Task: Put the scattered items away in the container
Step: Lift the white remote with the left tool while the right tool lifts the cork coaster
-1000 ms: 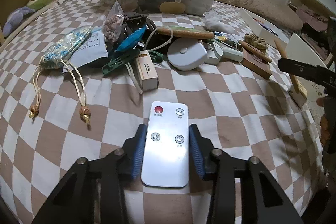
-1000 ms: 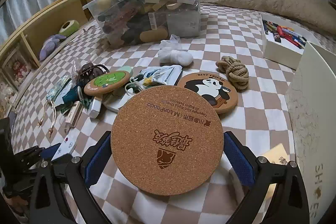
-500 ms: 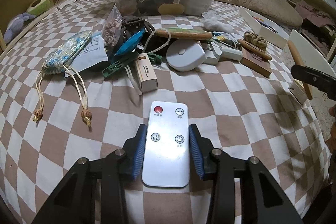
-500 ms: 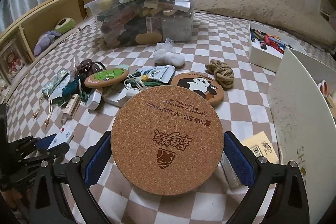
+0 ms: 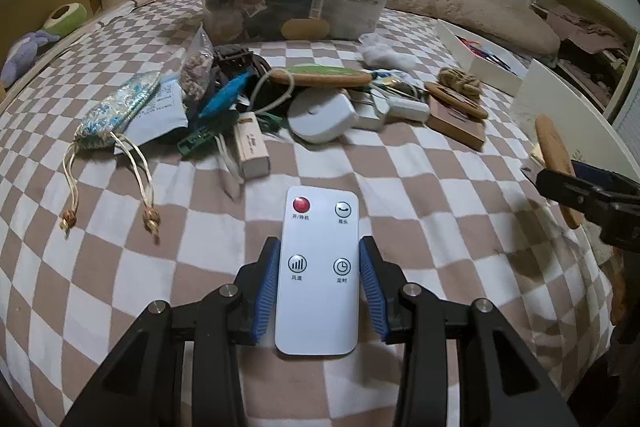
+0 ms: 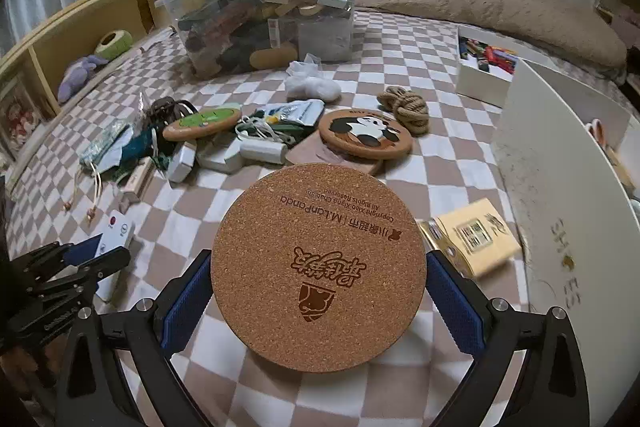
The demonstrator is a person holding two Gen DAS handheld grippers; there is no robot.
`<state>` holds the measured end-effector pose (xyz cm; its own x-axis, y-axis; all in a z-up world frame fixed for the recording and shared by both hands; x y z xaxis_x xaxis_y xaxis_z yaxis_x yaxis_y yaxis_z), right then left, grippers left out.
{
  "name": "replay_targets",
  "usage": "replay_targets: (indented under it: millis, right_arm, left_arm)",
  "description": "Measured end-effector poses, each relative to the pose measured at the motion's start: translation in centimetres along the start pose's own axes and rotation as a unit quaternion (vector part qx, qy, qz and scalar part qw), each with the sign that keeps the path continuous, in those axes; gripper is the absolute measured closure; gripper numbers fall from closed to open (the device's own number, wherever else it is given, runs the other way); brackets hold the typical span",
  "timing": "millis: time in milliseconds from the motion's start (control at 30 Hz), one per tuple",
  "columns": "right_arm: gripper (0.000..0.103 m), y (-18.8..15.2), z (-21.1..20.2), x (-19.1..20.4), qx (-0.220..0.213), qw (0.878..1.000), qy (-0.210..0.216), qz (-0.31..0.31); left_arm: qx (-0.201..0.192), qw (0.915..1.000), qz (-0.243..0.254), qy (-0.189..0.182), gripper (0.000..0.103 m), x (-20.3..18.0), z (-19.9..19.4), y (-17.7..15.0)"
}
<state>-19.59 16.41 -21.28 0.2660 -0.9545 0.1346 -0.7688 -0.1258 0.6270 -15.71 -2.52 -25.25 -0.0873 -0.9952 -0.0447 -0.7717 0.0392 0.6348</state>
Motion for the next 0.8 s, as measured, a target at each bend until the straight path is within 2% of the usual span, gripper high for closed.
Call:
replay_targets:
  millis: [500,800]
  right_arm:
    - [0.002,-2.4,-1.8,0.3,0.006,1.000,0.001,0.000]
    - [0.002,-2.6,-3.7,0.5,-0.007,1.000,-0.001,0.005]
  left_arm:
    - [-0.001,0.9999,0.006,-0.013,0.064,-2.5,-1.2,-1.7]
    - [-0.009,0.9997,0.002,-0.022,0.064,-4.1,-2.2,-2.1]
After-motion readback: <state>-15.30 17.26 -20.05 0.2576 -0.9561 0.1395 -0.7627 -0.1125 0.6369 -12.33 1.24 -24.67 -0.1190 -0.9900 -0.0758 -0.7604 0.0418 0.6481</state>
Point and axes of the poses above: each gripper's, at about its wrist camera, not at the fingertips, and z roughly the way its jaws point, x to its left, y to its top, the point moved 5 cm from there along z, roughly the way its jaws point, and after that the axes turned 7 degrees about z, right-handed, at the moved point
